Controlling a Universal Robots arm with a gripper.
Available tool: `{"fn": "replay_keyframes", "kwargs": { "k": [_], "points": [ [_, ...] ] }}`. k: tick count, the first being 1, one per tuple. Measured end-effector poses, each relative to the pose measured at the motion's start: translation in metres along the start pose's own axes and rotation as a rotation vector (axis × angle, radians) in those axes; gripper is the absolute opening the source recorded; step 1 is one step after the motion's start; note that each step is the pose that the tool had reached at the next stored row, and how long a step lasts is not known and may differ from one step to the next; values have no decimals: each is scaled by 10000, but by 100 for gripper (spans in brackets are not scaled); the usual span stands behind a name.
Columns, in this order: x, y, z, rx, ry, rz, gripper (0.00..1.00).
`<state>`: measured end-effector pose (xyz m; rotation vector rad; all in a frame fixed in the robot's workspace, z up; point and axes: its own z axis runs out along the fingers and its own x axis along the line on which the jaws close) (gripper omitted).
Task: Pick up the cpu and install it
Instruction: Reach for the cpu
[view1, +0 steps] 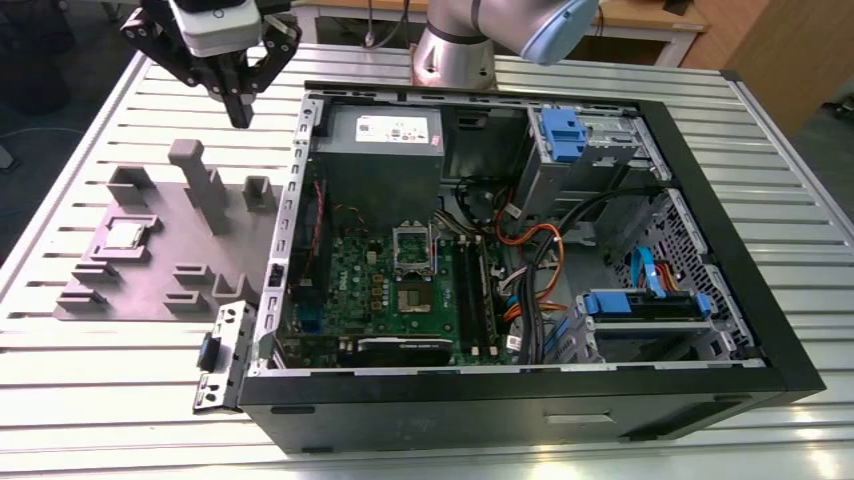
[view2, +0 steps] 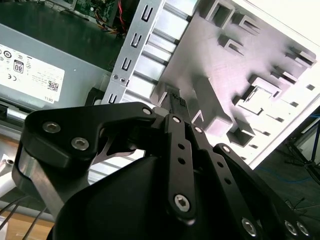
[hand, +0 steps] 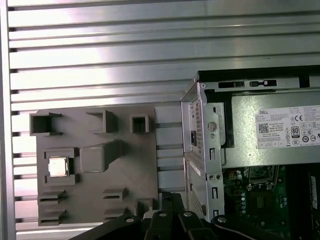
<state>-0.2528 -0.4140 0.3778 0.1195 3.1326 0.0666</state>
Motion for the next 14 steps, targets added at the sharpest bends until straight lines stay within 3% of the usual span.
{"fn": "replay_keyframes", "kwargs": {
  "k": [5,14],
  "points": [
    [29,-3,4,0,0,-1,11],
    [184,-15,18,1,0,0,11]
  ]
}}
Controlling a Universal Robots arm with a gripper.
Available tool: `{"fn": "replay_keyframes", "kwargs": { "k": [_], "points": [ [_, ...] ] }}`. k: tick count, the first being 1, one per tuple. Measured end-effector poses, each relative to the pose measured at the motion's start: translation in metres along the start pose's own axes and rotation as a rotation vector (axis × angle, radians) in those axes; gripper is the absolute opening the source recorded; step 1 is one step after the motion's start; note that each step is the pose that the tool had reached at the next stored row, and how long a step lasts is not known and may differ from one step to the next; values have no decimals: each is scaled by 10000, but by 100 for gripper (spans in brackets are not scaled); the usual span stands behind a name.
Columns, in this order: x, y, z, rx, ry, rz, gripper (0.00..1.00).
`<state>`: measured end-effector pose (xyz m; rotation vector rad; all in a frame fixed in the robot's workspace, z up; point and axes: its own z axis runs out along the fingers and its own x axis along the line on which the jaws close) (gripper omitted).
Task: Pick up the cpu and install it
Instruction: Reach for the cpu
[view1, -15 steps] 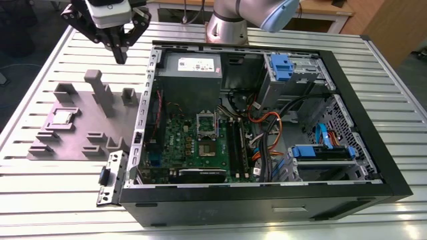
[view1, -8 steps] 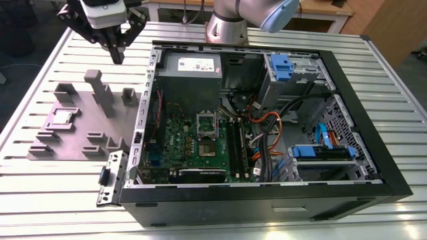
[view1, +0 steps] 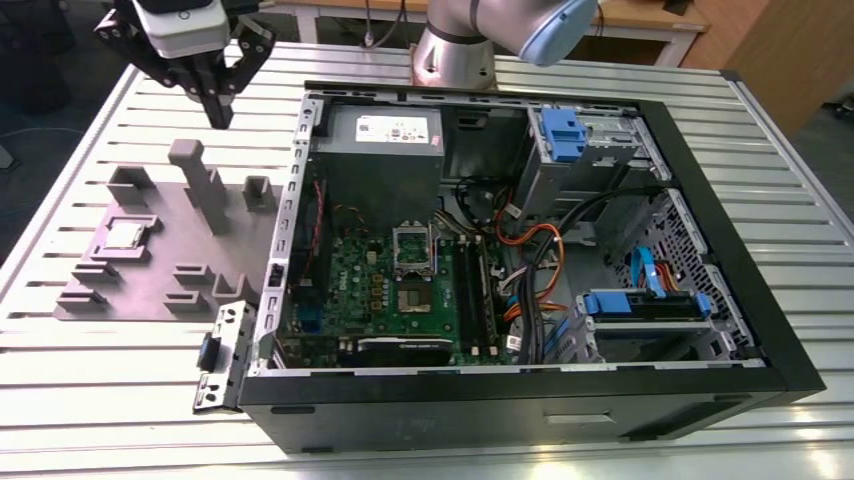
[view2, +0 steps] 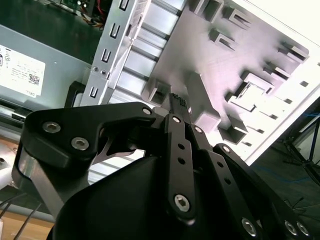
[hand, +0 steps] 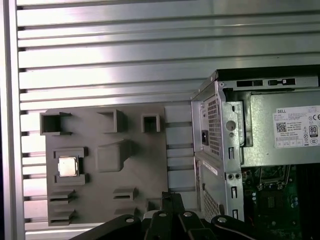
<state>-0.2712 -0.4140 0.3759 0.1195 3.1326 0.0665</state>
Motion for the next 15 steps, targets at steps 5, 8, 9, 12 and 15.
{"fn": "replay_keyframes", "kwargs": {
  "k": [5,8,9,12,15],
  "points": [
    [51,-5,10,-1,-1,-1,11],
    [67,-6,13,0,0,0,11],
    [73,-6,14,0,-1,0,11],
    [92,-8,16,-1,-1,0,11],
    [115,-10,19,-1,-1,0,11]
  ]
}}
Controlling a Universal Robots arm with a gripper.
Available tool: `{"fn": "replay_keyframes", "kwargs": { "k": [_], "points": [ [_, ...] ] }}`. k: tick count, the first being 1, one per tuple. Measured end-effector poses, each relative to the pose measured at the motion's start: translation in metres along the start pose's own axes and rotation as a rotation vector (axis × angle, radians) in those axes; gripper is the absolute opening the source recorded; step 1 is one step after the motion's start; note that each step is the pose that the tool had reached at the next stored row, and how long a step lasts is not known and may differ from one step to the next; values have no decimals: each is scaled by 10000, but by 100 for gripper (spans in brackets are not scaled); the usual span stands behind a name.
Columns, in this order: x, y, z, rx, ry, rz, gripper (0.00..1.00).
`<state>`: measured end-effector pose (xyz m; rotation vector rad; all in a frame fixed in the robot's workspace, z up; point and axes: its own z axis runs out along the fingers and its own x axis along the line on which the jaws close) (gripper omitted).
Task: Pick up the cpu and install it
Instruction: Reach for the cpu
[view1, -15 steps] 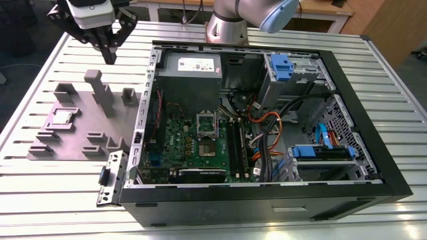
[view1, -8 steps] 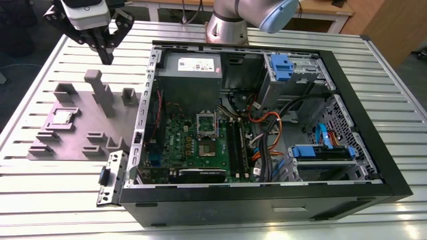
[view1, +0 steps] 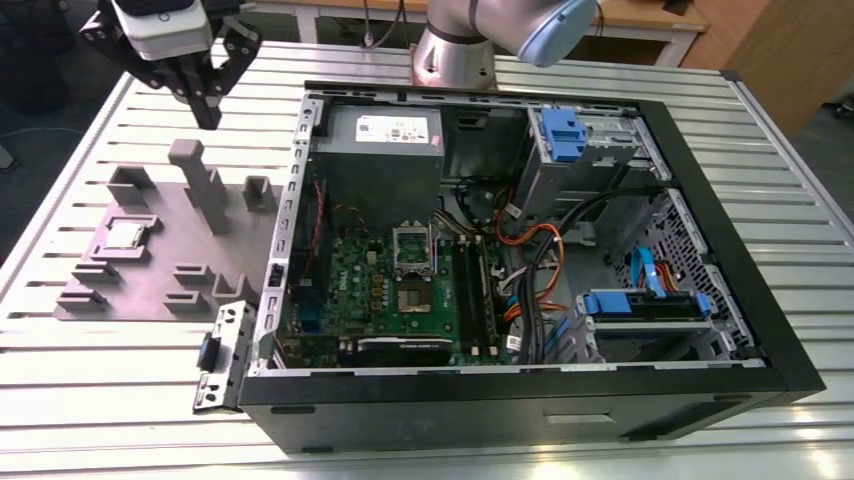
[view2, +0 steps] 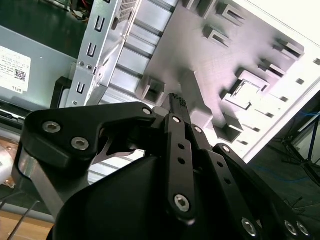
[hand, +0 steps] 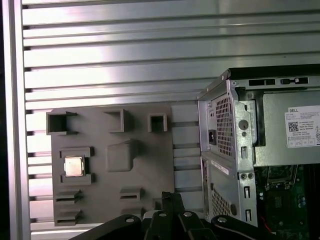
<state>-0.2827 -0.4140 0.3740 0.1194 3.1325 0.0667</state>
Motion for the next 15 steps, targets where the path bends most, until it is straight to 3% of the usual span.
{"fn": "replay_keyframes", "kwargs": {
  "k": [15],
  "points": [
    [99,-9,17,1,1,-1,11]
  ]
}}
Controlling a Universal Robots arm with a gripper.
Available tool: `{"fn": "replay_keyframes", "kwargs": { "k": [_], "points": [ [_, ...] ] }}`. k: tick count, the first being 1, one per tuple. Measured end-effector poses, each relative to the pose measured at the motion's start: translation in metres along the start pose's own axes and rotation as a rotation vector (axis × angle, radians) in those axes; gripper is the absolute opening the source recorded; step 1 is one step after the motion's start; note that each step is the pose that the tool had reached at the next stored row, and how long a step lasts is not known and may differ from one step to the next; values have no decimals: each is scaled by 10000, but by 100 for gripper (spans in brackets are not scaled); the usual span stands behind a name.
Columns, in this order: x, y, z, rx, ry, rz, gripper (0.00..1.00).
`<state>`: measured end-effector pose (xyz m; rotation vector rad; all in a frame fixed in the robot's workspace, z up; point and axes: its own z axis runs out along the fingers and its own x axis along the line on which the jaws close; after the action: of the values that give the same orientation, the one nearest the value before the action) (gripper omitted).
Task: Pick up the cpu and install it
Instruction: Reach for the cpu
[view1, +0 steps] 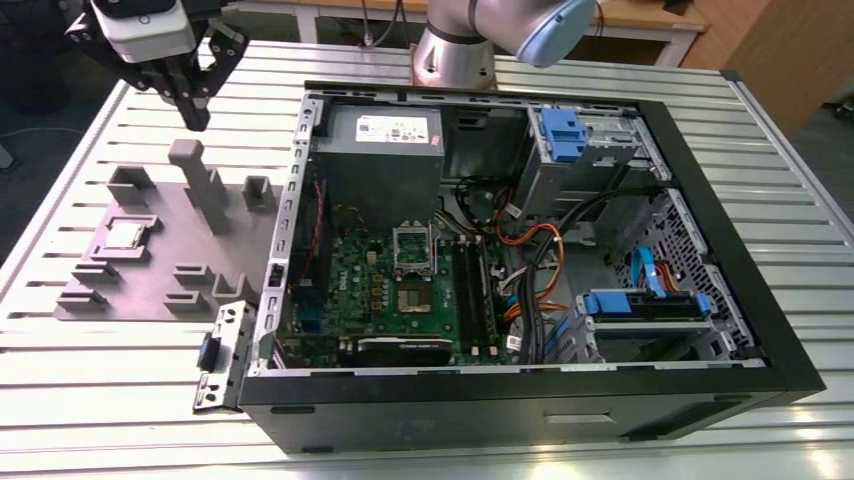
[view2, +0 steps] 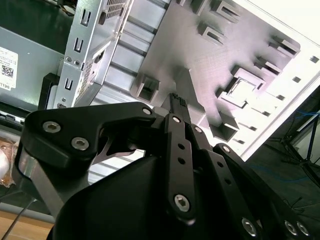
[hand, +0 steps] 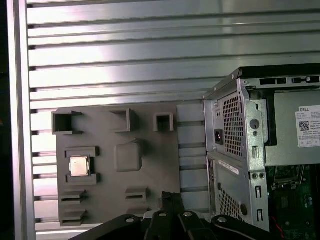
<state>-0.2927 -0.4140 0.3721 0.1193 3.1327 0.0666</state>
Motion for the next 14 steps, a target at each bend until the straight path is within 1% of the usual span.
{"fn": "replay_keyframes", "kwargs": {
  "k": [14],
  "points": [
    [12,-1,2,0,0,1,11]
  ]
}}
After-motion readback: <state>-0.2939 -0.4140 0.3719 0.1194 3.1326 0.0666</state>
